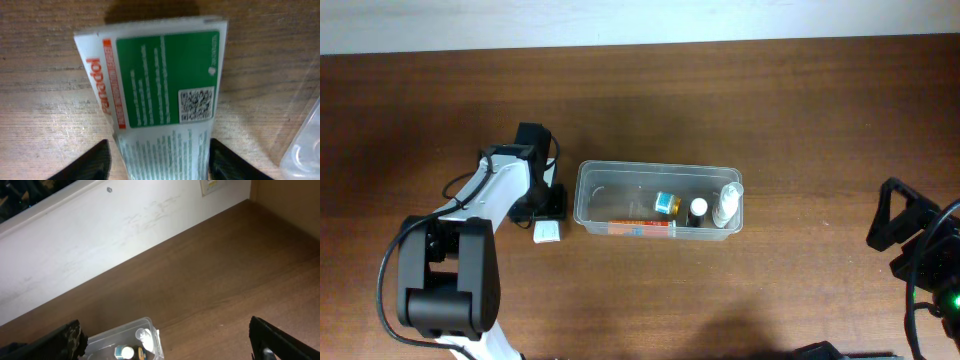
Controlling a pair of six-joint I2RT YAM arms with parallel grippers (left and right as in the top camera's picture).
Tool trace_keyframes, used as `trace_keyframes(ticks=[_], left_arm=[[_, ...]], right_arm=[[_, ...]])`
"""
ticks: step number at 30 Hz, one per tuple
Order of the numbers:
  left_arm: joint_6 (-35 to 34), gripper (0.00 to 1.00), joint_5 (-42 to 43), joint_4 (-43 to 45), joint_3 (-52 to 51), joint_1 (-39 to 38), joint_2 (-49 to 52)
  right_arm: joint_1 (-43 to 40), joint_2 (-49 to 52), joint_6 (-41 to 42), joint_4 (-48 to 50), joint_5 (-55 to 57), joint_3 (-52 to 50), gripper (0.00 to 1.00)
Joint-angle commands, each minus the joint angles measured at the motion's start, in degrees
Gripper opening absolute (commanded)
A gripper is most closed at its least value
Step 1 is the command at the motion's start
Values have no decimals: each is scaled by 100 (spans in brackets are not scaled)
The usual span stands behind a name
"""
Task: Pack container
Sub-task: 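Grasp the white-green Panadol box with the left gripper, then lower the Panadol box into the container's left side and release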
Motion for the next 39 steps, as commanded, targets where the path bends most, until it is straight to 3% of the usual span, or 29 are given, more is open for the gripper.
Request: trace_keyframes(ticks=[1,6,13,19,23,27,36,39], left_arm=[[85,50,-39,48,-46,-7,9],[413,34,-68,-227,138,-7,-11],[756,29,-933,-1410,1379,-7,-446],[1274,30,-483,-1893,2640,-149,-1108],[2194,31,170,-1757,2988,-531,-1552],[3038,30,205,-1718,2951,-1032,-1617],[5648,30,474,-1722,2544,-2065,-949],[6050,31,476,-1635,2544,-2192,-575]], right_arm=[[-52,15,-57,15,85,7,98],[-52,15,-57,15,85,7,98],[-52,15,-57,15,87,7,98],[-52,15,-57,15,85,7,98],[-52,15,-57,15,87,7,98],[-52,15,-57,15,85,7,98],[-52,15,-57,15,85,7,98],[-52,15,-57,15,85,7,98]])
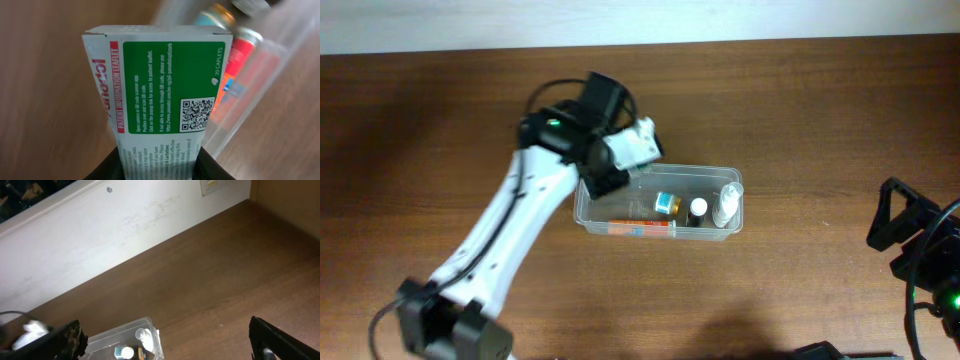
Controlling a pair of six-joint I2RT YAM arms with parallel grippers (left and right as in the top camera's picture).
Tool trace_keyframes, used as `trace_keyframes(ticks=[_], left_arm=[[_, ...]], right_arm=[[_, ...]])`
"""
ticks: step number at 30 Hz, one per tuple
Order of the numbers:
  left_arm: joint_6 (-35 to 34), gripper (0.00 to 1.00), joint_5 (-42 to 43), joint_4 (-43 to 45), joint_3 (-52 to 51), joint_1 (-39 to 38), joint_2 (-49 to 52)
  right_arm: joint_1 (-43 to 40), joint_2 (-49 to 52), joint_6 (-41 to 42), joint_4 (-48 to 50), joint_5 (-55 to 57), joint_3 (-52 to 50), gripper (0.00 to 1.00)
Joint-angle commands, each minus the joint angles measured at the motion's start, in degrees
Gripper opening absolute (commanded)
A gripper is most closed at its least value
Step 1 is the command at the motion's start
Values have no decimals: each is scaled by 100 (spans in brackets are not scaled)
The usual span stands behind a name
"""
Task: Pack container
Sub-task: 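Lower the Panadol box into the container's left side and release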
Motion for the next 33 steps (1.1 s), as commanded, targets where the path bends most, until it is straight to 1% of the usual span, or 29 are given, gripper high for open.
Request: trace_keyframes(ticks=[1,2,7,11,12,13,14,17,23,26,29,33], left_arm=[[1086,31,136,142,-37,-107,468],[1091,34,133,208,-37,-107,610],[1189,36,-116,275,-37,-103,1222],[1189,50,-299,173,-37,-101,1432],[1187,68,-378,162,-37,-103,1432],[1185,93,-498,155,-35,-103,1429],[1163,99,-623,140,-35,-103,1427],[931,99,-907,127,-31,-103,1427],[313,99,-925,-133,304,-101,1165],[-404,99,-925,-131,603,-70,758],[-951,99,-927,-138,809,-22,299],[-1834,99,-946,-125,890,267,-542]], right_arm=[[-52,15,-59,15,85,7,98],[-52,15,-59,17,85,7,98],[-52,15,-59,15,85,7,98],[-52,15,-59,15,85,7,98],[-52,15,-59,15,85,7,98],[-52,15,-59,15,85,7,98],[-52,15,-59,15,85,7,98],[-52,15,-59,15,85,7,98],[-52,15,-59,15,85,7,98],[-52,15,-59,15,87,7,98],[-52,15,-59,15,85,7,98],[-52,15,-59,15,85,7,98]])
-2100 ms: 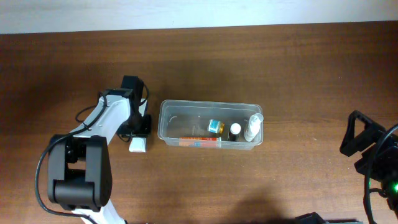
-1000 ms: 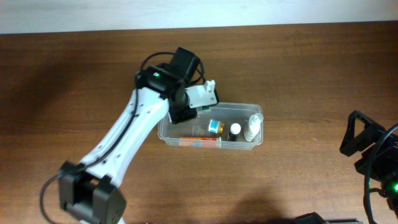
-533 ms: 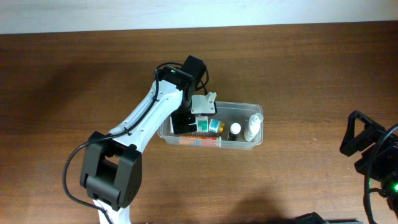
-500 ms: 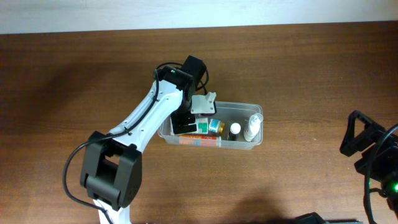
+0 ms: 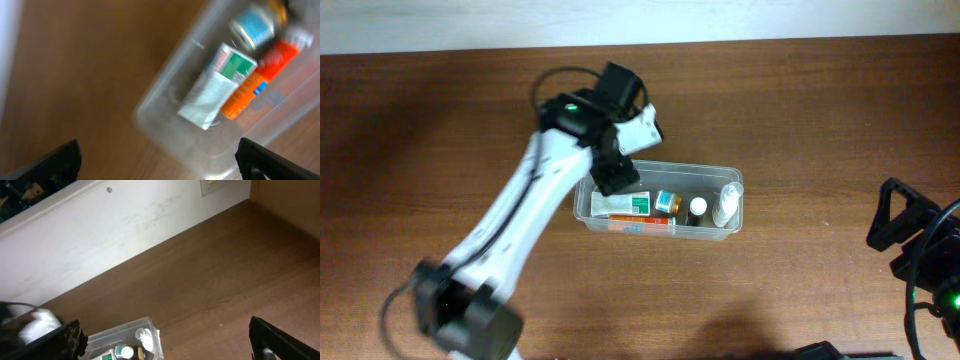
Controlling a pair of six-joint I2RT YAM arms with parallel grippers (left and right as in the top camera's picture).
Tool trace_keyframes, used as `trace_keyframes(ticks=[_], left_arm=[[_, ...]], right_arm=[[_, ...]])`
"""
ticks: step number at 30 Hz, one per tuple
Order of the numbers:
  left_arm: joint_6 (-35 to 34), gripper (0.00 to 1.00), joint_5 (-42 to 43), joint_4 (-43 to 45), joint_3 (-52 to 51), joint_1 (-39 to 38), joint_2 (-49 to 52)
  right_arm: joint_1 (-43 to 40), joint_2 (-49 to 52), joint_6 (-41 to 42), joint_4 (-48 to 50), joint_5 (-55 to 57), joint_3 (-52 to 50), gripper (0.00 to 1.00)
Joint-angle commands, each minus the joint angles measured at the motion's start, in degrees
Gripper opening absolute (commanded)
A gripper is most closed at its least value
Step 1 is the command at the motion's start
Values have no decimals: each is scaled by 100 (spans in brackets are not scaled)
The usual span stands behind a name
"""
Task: Pack container
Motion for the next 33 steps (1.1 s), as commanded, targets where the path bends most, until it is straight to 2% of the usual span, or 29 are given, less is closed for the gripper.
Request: trace_keyframes(ticks=[1,6,11,20,33], left_arm=[[-1320,99,-111,-13,203,382,-1029],[-2708,99,-260,-52,201,1432,-2026],[-3475,99,-245,-212,201,2378,-2586],[-3552,99,-238,-813,201,2662,-2743],[-3550,99,-240,-938,201,2662,-2745]], right_arm=[[-52,15,-57,13,87,7,98],[-52,15,-57,13,87,7,98],[-52,15,-57,13,87,7,98],[-52,15,-57,13,87,7,98],[-55,-50,-57,17,87,-20,98]])
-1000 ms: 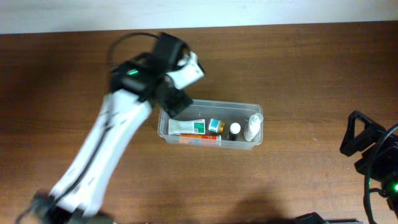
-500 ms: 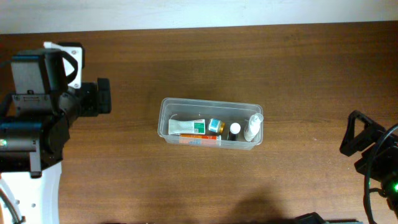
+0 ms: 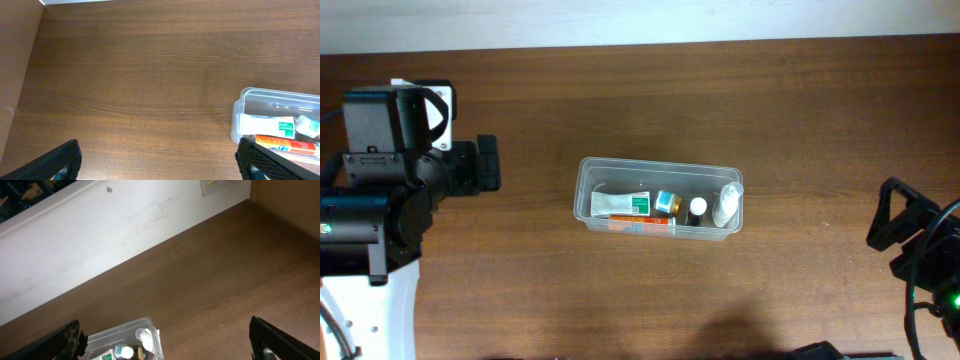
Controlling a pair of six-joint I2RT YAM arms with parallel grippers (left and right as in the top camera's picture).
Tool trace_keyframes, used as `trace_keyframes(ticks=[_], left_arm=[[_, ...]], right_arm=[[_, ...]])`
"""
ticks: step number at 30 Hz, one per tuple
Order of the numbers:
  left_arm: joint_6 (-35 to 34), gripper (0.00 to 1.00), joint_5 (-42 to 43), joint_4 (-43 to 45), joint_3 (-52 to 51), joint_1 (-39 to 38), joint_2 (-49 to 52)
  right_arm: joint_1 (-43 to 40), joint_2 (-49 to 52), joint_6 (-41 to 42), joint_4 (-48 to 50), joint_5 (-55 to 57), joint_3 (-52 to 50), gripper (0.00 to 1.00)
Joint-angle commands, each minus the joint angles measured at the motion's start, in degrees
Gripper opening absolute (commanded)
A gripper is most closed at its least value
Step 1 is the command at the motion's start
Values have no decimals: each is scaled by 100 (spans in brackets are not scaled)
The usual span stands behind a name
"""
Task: Pack container
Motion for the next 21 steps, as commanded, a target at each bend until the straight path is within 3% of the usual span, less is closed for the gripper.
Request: trace_keyframes(ticks=[1,8,16,21], left_arm=[[-79,99,0,-17,46,37,-20],[-79,100,0,-17,46,37,-20],[-79,100,-2,-17,46,37,-20],[-81,100,-2,-17,46,37,-20]], right_arm=[[-55,-125,-57,20,85,-68,98],[-114,-1202,-55,79,254,-1250,98],[-841,-3364,-55,1980,809,-4575,98],[-1224,-4419,-42,2168,590,-6210,99]])
